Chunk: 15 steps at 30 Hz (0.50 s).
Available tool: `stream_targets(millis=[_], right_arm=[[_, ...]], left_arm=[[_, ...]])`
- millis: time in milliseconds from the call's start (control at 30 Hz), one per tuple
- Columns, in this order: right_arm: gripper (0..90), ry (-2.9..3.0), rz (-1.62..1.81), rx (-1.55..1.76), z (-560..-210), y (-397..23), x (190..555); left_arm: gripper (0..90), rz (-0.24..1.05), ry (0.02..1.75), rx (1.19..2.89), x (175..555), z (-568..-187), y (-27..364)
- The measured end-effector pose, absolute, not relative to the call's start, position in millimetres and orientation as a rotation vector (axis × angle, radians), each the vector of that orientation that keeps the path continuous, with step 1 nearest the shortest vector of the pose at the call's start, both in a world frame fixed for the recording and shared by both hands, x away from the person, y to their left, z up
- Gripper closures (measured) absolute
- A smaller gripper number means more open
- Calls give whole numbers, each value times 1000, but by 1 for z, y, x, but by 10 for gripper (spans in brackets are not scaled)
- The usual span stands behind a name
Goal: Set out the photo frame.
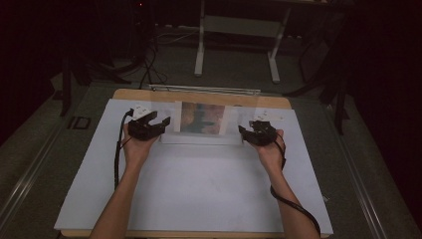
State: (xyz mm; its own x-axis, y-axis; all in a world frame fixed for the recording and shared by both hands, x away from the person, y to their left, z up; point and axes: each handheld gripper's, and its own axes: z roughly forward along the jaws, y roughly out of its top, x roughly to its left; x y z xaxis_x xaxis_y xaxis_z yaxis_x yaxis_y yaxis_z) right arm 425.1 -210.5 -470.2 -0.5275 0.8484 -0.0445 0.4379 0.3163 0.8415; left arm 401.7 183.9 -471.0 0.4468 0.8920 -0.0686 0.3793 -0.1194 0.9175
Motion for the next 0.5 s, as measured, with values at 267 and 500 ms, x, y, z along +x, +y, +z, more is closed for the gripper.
stream_targets(millis=[267,500], right_arm=[[496,2090,1121,1147,-470,-210,422],[497,2090,1106,1150,-468,-209,415]], left_arm=[[416,639,1111,1708,399,-470,184],[416,642,1114,1732,390,-465,183]])
